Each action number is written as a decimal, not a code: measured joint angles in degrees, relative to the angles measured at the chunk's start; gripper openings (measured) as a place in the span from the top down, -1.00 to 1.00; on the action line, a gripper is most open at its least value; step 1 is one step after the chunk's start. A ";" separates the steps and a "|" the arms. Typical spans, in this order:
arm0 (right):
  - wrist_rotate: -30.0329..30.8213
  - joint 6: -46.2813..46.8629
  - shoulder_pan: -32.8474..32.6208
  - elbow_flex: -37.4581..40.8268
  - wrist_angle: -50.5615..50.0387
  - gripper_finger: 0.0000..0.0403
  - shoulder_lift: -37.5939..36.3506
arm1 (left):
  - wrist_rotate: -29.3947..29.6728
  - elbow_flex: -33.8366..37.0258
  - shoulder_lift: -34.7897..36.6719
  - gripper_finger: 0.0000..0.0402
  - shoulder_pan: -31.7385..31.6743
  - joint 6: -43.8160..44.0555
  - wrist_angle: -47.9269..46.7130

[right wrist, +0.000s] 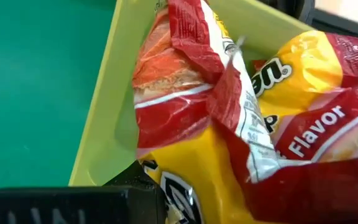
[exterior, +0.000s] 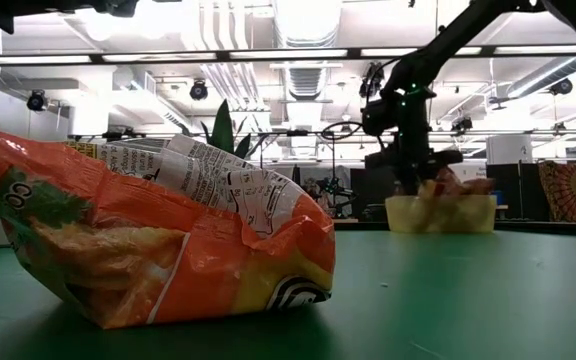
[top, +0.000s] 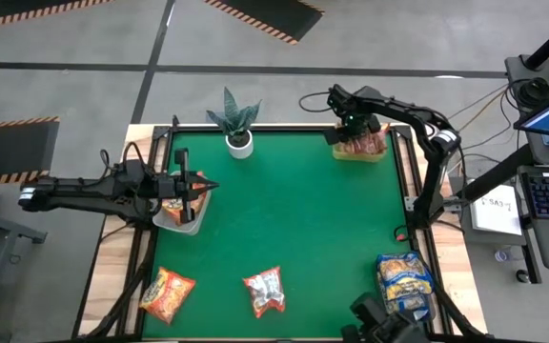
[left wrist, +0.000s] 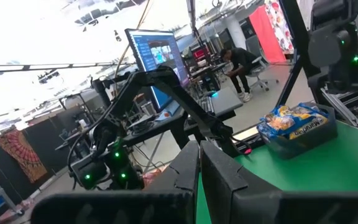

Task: Sort Maruchan noodles
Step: Put the red noodle pack into the yellow bin, then put the orange noodle pack into the white bin

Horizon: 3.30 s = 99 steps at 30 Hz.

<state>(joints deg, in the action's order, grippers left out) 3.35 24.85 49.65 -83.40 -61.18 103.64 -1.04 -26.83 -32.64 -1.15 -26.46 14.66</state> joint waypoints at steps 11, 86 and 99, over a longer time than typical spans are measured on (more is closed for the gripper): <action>-0.13 0.02 -0.24 0.05 -0.05 0.44 0.78 | 0.00 0.00 0.00 1.00 0.00 -0.02 -0.09; 5.75 -19.62 -53.77 51.86 70.98 0.40 -40.00 | -0.09 -8.05 -29.70 1.00 13.17 40.48 -4.91; 5.56 -27.81 -53.77 48.22 63.60 0.45 -54.56 | 0.53 -31.12 -47.78 0.90 21.66 39.72 -40.52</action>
<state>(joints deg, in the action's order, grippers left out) 8.91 -2.97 -4.12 -35.18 2.43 49.08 -0.51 -57.95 -80.42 20.51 13.27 -25.87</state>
